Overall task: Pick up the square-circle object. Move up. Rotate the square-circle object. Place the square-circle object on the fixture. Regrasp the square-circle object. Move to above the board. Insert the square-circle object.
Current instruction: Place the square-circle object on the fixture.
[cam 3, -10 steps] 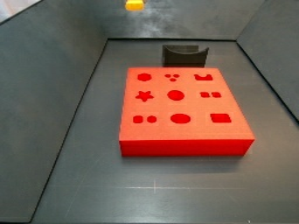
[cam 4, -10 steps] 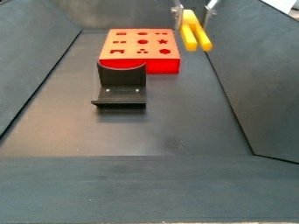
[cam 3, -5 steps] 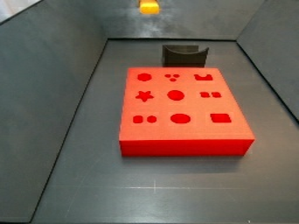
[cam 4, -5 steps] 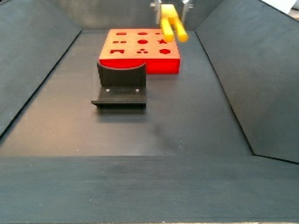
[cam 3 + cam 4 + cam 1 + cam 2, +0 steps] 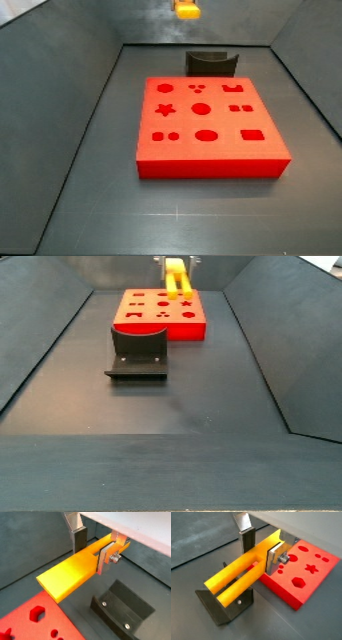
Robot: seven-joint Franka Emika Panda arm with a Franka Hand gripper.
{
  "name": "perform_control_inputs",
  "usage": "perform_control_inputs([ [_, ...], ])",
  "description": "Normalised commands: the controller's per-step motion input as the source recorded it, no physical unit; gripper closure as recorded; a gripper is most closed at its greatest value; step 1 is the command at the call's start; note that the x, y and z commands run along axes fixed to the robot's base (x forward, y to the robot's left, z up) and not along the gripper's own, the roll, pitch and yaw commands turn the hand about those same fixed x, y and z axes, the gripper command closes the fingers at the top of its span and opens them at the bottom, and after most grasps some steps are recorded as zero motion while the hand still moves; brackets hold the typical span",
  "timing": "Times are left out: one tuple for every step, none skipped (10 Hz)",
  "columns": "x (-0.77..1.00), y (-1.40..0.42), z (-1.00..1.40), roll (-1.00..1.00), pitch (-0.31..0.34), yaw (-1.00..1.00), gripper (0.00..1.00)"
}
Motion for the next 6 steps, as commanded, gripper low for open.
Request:
perform_control_inputs([
  [1.00, -0.11, 0.01, -0.06, 0.153, 0.03, 1.00],
  [1.00, 0.50, -0.01, -1.00, -0.005, -0.11, 1.00],
  [1.00, 0.55, -0.02, -1.00, -0.003, -0.12, 1.00],
  [0.88, 0.40, -0.01, -1.00, 0.011, -0.12, 1.00],
  [0.82, 0.28, -0.01, -1.00, 0.022, -0.12, 1.00],
  [0.71, 0.13, 0.00, -1.00, 0.041, -0.12, 1.00],
])
